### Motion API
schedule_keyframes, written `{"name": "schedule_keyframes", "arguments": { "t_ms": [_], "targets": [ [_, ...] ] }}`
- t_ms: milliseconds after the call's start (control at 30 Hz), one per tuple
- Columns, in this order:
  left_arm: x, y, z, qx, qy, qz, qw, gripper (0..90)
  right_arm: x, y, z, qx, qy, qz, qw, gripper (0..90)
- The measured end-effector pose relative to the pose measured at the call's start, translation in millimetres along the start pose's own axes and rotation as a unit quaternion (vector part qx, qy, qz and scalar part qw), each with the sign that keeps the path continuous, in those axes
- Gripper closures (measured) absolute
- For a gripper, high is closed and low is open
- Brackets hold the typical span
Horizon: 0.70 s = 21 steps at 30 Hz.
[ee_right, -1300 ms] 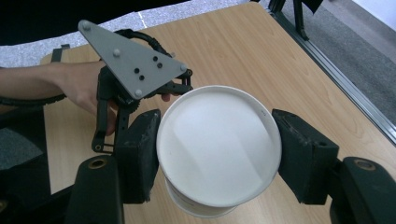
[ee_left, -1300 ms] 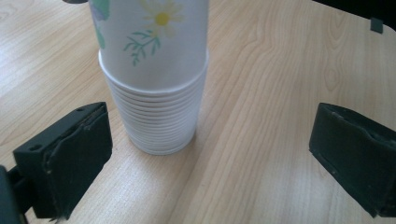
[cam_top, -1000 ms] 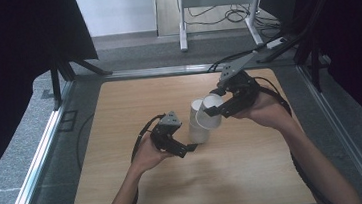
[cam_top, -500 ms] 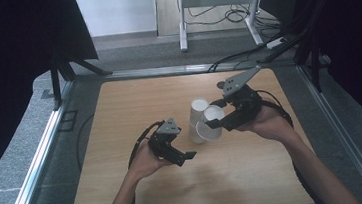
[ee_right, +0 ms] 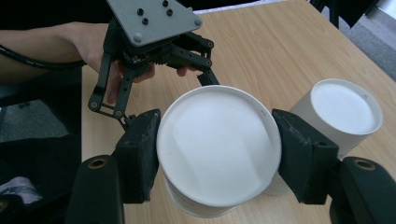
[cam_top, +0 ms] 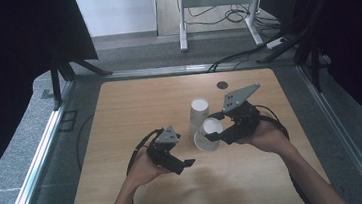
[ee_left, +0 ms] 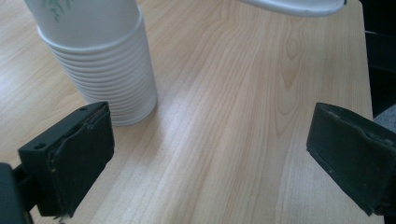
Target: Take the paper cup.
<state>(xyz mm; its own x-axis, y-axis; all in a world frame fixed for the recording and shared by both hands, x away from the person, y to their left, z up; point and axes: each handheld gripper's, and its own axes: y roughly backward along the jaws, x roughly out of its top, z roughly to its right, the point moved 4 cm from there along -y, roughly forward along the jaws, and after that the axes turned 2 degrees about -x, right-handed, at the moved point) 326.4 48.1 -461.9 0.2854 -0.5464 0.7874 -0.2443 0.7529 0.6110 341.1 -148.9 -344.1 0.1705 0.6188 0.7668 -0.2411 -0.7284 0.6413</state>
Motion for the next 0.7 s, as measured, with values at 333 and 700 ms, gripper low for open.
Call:
{"name": "schedule_keyframes", "arguments": {
  "t_ms": [333,700],
  "targets": [
    [-10.4,-3.6,10.5,-0.010,-0.002,0.009,0.9999,1.5,-21.5,-7.8,-2.6,0.015,-0.014,0.028,0.9994,36.0],
    [-12.2,-5.1,21.3,-0.013,-0.017,0.019,0.9996,2.9,-41.7,-18.3,-9.8,0.021,-0.017,0.053,0.9982,36.1]
  ]
}}
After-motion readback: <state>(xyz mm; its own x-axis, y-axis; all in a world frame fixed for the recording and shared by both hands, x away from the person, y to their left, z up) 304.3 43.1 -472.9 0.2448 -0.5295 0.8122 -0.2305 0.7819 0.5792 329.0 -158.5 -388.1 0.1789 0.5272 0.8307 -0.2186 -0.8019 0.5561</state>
